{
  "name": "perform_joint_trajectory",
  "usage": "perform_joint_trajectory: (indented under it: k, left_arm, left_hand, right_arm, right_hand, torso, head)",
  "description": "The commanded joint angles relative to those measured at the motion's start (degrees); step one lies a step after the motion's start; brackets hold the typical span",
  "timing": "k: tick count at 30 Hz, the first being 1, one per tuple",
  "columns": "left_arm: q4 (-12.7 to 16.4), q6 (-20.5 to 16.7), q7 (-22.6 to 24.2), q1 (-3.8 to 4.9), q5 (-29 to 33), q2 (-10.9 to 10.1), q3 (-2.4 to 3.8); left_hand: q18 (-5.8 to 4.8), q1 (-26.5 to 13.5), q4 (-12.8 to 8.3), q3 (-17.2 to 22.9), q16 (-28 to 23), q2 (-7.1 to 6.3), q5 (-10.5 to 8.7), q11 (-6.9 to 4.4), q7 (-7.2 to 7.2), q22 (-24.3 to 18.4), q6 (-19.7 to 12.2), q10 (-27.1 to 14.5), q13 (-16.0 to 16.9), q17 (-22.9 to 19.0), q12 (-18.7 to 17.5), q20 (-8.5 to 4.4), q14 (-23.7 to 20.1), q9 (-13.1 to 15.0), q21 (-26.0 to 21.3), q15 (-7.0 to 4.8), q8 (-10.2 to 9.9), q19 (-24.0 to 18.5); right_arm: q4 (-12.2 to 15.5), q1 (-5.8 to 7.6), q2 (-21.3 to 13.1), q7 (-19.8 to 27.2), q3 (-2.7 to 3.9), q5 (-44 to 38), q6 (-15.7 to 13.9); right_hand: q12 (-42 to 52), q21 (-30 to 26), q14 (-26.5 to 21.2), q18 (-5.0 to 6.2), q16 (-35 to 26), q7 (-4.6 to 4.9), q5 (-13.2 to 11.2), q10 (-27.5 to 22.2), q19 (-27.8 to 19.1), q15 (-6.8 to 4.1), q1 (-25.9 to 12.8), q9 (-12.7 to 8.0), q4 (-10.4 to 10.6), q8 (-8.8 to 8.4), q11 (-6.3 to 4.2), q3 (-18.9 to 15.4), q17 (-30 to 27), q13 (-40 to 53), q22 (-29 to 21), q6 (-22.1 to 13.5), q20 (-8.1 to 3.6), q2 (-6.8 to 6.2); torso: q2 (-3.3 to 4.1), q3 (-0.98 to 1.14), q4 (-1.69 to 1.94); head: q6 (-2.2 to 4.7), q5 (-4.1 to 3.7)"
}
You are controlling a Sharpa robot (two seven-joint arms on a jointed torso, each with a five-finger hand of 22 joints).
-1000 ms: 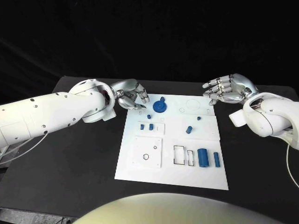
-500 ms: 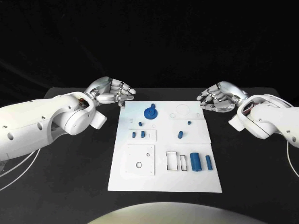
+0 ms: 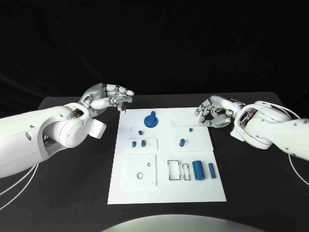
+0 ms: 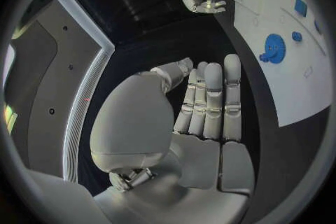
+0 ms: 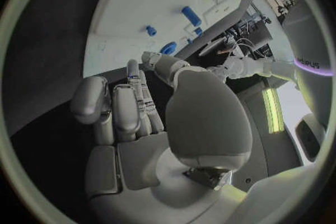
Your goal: Assemble the parts on the task board
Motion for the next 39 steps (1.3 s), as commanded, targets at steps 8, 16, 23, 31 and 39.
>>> perform_joint_trajectory:
  k: [8,16,23,31,39]
  left_arm:
    - [0.58,3.08,4.28,0.02,6.76,-0.02,-0.05]
    - [0.72,3.47,4.46,0.02,7.21,-0.09,-0.07]
    - [0.7,3.77,4.32,0.02,7.28,-0.11,-0.07]
    - [0.72,3.96,4.18,0.03,7.43,-0.05,-0.08]
    - [0.73,4.06,4.11,0.03,7.58,-0.04,-0.08]
  left_hand:
    - [0.74,-0.77,0.32,-1.2,-4.21,0.17,-0.12,1.01,0.64,-2.52,-2.12,-2.06,-1.08,-1.73,-2.36,0.99,-4.05,0.24,-4.17,0.99,0.56,-2.14]
    - [0.74,-0.76,0.31,-1.3,-4.5,0.18,-0.14,1.05,0.68,-2.71,-2.19,-2.05,-1.13,-1.86,-2.44,1.04,-4.19,0.27,-4.46,1.03,0.63,-2.19]
    - [0.74,-0.76,0.3,-1.35,-4.62,0.17,-0.15,1.08,0.73,-2.79,-2.27,-2.08,-1.15,-1.92,-2.49,1.05,-4.23,0.27,-4.58,1.05,0.64,-2.19]
    - [0.75,-0.76,0.29,-1.46,-4.77,0.14,-0.18,1.16,0.82,-2.92,-2.46,-2.19,-1.21,-1.99,-2.59,1.08,-4.23,0.26,-4.76,1.09,0.62,-2.15]
    - [0.74,-0.69,0.23,-1.62,-5.02,0.1,-0.19,1.3,0.94,-3.14,-2.87,-2.49,-1.32,-2.11,-2.82,1.15,-4.25,0.23,-5.05,1.19,0.56,-2.06]
  right_arm:
    - [2.14,-0.91,1.39,-7.44,-0.01,-13.26,3.28]
    - [2.4,-1.65,2.52,-9.64,-0.03,-16.37,3.96]
    - [2.51,-2.13,3.54,-10.03,-0.04,-17.03,3.78]
    - [2.19,-2.68,4.52,-10.27,-0.04,-17.21,3.87]
    - [1.53,-3.28,5.26,-10.9,-0.05,-17.62,4.56]
  right_hand:
    - [-0.34,0.94,3.01,-1.26,1.45,0.17,-0.17,-1.46,0.16,0.64,-1.13,0.16,0.43,-0.35,0.25,-0.74,0.62,-0.18,0.9,-0.13,0.58,-0.41]
    - [-0.17,1.5,3.08,-1.35,2.04,0.03,-0.12,-1.44,0.37,0.61,-1.08,0.28,0.48,-0.2,0.15,-0.78,0.98,-0.12,1.52,0.17,0.63,-0.24]
    - [0.06,2.03,3.07,-1.41,2.6,-0.07,-0.07,-1.06,0.52,0.52,-0.82,0.46,0.56,0.02,0.01,-0.55,1.18,-0.03,2.08,0.61,0.61,0.21]
    - [0.53,2.99,2.96,-1.54,3.57,-0.47,-0.04,0.22,0.74,0.21,-0.03,0.9,0.6,0.59,-0.42,0.31,1.41,0.19,3.15,1.67,0.41,1.33]
    - [0.83,3.61,2.92,-1.64,4.13,-0.79,-0.07,1.12,0.91,-0.04,0.27,1.23,0.59,1.04,-0.77,0.72,1.53,0.36,3.84,2.43,0.21,1.83]
  torso:
    - [0.01,-0.02,0.08]
    - [0.04,-0.01,0.09]
    - [0.0,-0.02,0.0]
    - [0.02,-0.01,0.07]
    - [0.01,-0.01,0.03]
  head:
    - [-0.33,-0.72]
    - [-0.68,-0.72]
    - [-0.9,-0.52]
    - [-1.11,-0.41]
    - [-1.32,-0.28]
